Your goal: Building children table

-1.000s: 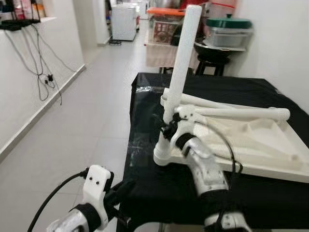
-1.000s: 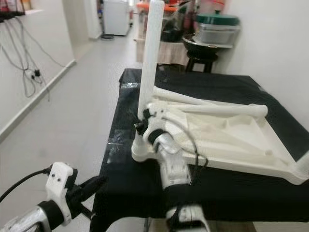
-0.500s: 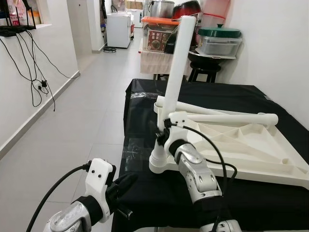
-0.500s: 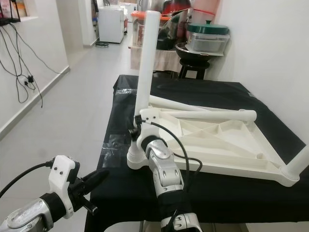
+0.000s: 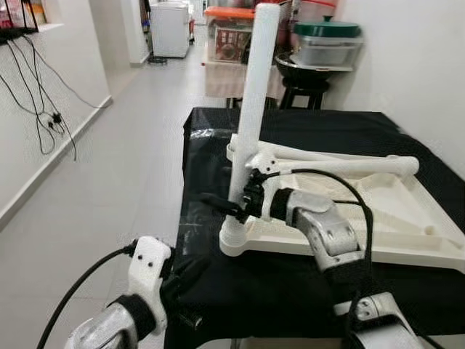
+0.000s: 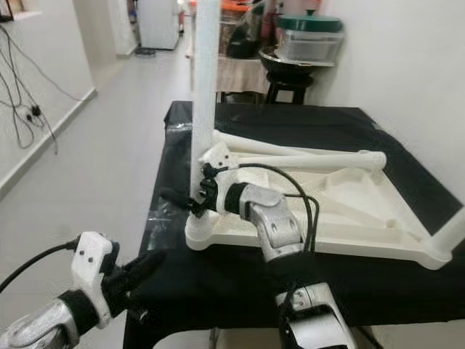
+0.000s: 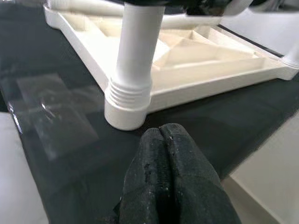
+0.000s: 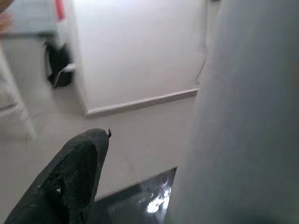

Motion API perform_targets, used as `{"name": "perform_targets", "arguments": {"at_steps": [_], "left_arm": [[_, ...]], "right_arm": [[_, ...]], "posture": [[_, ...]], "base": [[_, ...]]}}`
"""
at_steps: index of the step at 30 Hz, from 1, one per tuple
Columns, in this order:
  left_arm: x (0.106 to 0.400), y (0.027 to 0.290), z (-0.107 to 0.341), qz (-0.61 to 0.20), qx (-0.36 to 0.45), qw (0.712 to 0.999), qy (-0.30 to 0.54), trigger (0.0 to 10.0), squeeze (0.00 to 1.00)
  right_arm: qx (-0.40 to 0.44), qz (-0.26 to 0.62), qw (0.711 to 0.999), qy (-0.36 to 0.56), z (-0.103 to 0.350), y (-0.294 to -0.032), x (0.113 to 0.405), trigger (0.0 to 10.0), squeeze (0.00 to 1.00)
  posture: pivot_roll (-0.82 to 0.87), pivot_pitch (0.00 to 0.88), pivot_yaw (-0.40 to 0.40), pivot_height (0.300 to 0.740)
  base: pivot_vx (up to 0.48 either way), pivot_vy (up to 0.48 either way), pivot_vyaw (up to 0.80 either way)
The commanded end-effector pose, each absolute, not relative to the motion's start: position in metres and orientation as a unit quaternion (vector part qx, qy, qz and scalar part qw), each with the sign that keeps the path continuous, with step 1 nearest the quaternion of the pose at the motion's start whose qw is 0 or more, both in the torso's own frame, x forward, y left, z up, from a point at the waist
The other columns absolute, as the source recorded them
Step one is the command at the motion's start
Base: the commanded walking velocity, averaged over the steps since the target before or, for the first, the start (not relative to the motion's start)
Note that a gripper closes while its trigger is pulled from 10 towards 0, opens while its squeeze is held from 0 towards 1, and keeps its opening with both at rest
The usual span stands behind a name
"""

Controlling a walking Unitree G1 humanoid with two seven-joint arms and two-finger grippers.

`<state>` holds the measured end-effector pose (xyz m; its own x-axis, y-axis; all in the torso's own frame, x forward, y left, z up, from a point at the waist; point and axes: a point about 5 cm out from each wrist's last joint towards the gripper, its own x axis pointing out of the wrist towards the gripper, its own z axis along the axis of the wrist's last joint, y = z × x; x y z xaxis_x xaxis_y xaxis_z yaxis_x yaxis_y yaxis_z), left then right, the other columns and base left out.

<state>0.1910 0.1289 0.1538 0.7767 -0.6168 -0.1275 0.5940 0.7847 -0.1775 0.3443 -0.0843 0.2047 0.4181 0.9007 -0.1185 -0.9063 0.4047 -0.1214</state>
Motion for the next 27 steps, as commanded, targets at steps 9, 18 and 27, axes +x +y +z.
{"name": "perform_targets", "arguments": {"at_steps": [9, 18, 27], "left_arm": [[0.185, 0.128, 0.16, -0.321, -0.07, 0.941, 0.085, 10.0, 0.0], [0.19, 0.133, 0.16, -0.298, -0.058, 0.951, 0.059, 10.0, 0.0], [0.192, 0.132, 0.163, -0.322, -0.029, 0.945, 0.05, 10.0, 0.0]], "right_arm": [[-0.017, 0.68, 0.731, 0.049, 0.199, -0.087, 0.347, 0.0, 0.0], [-0.023, 0.537, 0.84, 0.07, 0.184, -0.117, 0.355, 0.0, 0.0], [0.124, 0.101, 0.98, 0.115, 0.13, -0.097, 0.284, 0.0, 0.0]], "posture": [[0.07, 0.0, -0.066, 0.74], [0.03, 0.0, -0.083, 0.74], [-0.01, 0.0, -0.051, 0.74]], "base": [[0.0, 0.0, 0.0], [0.0, 0.0, 0.0], [0.0, 0.0, 0.0]]}}
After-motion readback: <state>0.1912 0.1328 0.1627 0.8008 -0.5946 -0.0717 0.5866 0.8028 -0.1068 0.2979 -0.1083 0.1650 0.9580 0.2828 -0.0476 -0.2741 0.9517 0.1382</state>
